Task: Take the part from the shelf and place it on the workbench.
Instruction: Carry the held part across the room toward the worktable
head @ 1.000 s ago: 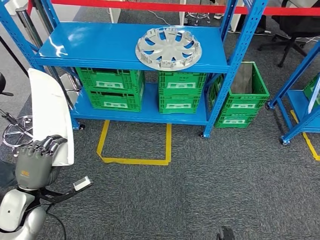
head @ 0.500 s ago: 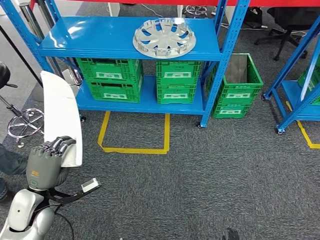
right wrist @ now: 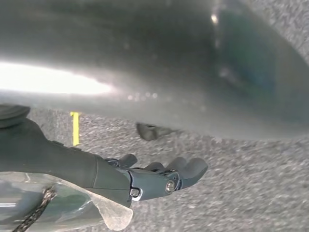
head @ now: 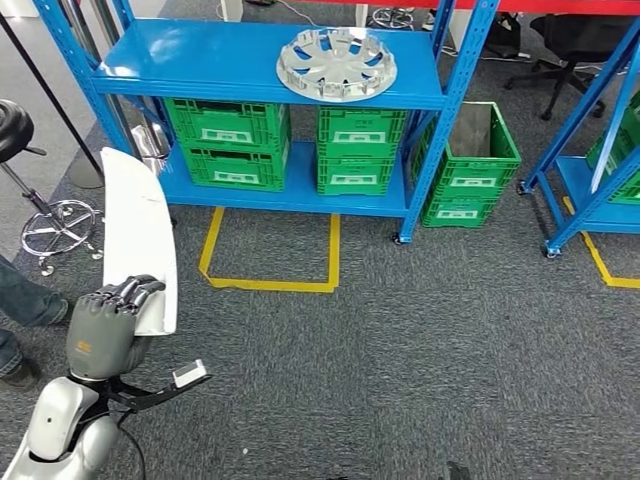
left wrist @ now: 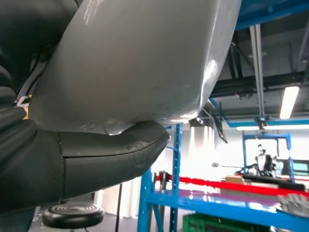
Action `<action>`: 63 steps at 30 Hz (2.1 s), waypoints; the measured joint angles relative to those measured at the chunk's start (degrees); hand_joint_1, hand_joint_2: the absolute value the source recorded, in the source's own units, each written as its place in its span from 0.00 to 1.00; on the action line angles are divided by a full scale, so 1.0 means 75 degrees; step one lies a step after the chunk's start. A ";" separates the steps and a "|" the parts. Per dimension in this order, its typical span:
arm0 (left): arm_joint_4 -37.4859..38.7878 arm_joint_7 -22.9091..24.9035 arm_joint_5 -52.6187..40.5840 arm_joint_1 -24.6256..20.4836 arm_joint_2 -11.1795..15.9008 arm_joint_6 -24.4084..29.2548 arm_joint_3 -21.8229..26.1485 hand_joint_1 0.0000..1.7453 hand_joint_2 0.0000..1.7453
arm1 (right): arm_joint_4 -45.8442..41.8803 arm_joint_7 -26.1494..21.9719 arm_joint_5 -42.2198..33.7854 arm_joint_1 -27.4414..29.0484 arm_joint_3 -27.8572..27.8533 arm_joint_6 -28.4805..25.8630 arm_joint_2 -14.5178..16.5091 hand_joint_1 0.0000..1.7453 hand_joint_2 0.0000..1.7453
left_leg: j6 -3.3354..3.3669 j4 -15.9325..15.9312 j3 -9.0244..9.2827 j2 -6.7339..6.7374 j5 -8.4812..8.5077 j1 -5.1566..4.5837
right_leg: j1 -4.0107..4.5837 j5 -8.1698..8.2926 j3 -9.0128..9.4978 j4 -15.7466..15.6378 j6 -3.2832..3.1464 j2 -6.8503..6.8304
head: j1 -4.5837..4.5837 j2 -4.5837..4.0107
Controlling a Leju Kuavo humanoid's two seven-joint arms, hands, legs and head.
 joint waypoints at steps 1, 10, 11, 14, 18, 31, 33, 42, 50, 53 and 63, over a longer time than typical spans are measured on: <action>0.0006 0.0000 0.0001 -0.0001 -0.0001 0.0000 -0.0007 1.00 1.00 | 0.0000 -0.0002 0.0000 0.0000 -0.0001 0.0000 0.0000 0.00 0.00 | -0.0003 0.0003 -0.0042 0.0002 0.0032 -0.0002 | 0.0000 0.0088 0.0050 0.0001 -0.0003 0.0000 | -0.0001 0.0000; 0.0246 0.0000 0.0026 -0.0180 -0.0041 0.0000 -0.0201 1.00 1.00 | -0.0023 -0.0101 -0.0025 -0.0073 -0.0051 0.0091 0.0003 0.00 0.00 | -0.0430 0.1737 -0.0773 -0.0032 -0.1007 0.0036 | 0.0075 0.1160 0.1427 -0.2711 -0.0440 -0.0062 | -0.0090 0.0000; 0.0270 0.0000 0.0045 -0.0190 -0.0041 0.0000 -0.0213 1.00 1.00 | -0.0023 -0.0105 -0.0023 -0.0074 -0.0052 0.0100 0.0003 0.00 0.00 | -0.0432 0.2063 -0.0729 -0.0032 -0.1001 0.0035 | 0.0084 0.1267 0.1273 -0.2669 -0.0437 -0.0066 | -0.0090 0.0000; 0.0351 0.0000 0.0180 -0.0242 -0.0039 0.0000 -0.0282 1.00 1.00 | -0.0023 -0.0133 -0.0009 -0.0081 -0.0052 0.0122 0.0003 0.00 0.00 | -0.0365 0.1669 -0.0023 -0.0034 -0.0444 0.0025 | 0.0098 0.1534 0.0730 -0.2463 -0.0404 -0.0074 | -0.0088 0.0000; 0.0447 0.0000 0.0427 -0.0343 -0.0029 0.0003 -0.0398 1.00 1.00 | -0.0023 -0.0160 0.0010 -0.0090 -0.0055 0.0112 0.0017 0.00 0.00 | -0.0205 -0.0021 0.1035 -0.0032 -0.0870 -0.0060 | 0.0104 0.1839 0.0437 -0.2382 -0.0270 -0.0070 | -0.0082 0.0000; 0.0648 0.0000 0.0400 -0.0403 -0.0019 0.0002 -0.0590 1.00 1.00 | -0.0023 -0.0164 0.0069 -0.0072 -0.0093 0.0096 0.0026 0.00 0.00 | -0.0088 -0.0086 -0.0028 0.0014 0.0113 -0.0043 | -0.0005 0.0972 0.1308 -0.1957 0.0022 0.0009 | -0.0045 0.0000; 0.0659 0.0000 0.0387 -0.0431 -0.0015 0.0003 -0.0605 1.00 1.00 | -0.0023 -0.0165 0.0077 -0.0083 -0.0117 0.0098 0.0026 0.00 0.00 | -0.0175 -0.0055 -0.0085 0.0014 0.0209 -0.0057 | 0.0013 0.0800 0.1674 -0.2573 -0.0033 0.0023 | -0.0030 0.0000; 0.0707 0.0000 0.0367 -0.0470 0.0020 0.0003 -0.0691 1.00 1.00 | -0.0023 -0.0164 0.0116 -0.0066 -0.0146 0.0102 0.0052 0.00 0.00 | 0.0072 -0.0207 -0.0128 -0.0001 0.0452 -0.0041 | 0.0077 0.0940 0.1510 -0.2678 -0.0263 0.0000 | -0.0066 0.0000; 0.0740 0.0000 0.0457 -0.0469 0.0042 0.0003 -0.0709 1.00 1.00 | -0.0023 -0.0164 0.0222 -0.0067 -0.0149 0.0095 0.0054 0.00 0.00 | -0.0195 -0.0257 -0.0176 -0.0008 0.0568 -0.0023 | 0.0086 0.0971 0.1486 -0.2647 -0.0287 -0.0005 | -0.0062 0.0000; 0.0742 0.0000 0.0501 -0.0469 0.0076 0.0003 -0.0708 1.00 1.00 | -0.0023 -0.0181 0.0285 -0.0069 -0.0149 0.0030 0.0055 0.00 0.00 | -0.0218 -0.0256 -0.0206 -0.0008 0.0570 -0.0024 | 0.0084 0.0977 0.1481 -0.2646 -0.0284 -0.0005 | -0.0061 0.0000; 0.0765 0.0000 0.0516 -0.0478 0.0130 0.0003 -0.0705 1.00 1.00 | -0.0023 -0.0240 0.0369 -0.0081 -0.0149 -0.0088 0.0074 0.00 0.00 | -0.0151 -0.0211 -0.0271 -0.0028 0.0533 -0.0058 | 0.0039 0.1013 0.1461 -0.2701 -0.0190 -0.0050 | -0.0071 0.0000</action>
